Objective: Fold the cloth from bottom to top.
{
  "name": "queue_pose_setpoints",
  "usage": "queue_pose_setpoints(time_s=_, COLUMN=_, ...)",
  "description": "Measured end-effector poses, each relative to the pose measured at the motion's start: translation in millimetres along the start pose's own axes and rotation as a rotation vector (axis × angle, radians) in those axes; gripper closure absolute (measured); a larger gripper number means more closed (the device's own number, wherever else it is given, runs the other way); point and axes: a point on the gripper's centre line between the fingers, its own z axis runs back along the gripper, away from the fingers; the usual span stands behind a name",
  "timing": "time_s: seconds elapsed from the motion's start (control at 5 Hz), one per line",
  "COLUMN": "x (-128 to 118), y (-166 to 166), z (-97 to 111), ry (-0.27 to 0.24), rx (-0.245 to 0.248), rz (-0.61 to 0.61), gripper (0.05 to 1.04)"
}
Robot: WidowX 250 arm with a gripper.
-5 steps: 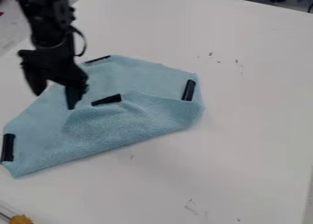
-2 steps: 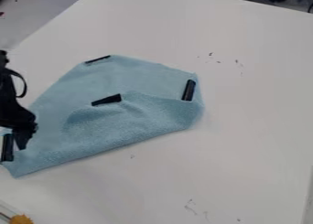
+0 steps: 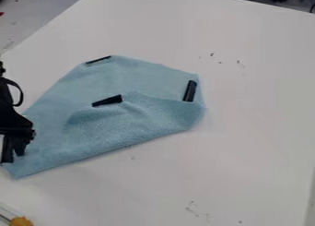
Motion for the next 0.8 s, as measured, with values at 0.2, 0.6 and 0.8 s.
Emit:
queue_pose_setpoints(time_s=0.2, x=-1.5, y=2.8, z=-8.2, ry=0.004, rx=-0.002, rz=0.003, gripper=0.225)
queue_pose_setpoints(time_s=0.6, x=1.4, y=5.2, z=-10.0, ry=0.014, rx=0.001, rz=0.006, gripper=0.784)
queue_pose_setpoints(time_s=0.8, x=7.3, y=3.7, z=-1.5, ry=0.024, rx=0.022, rz=-0.016, gripper=0.954)
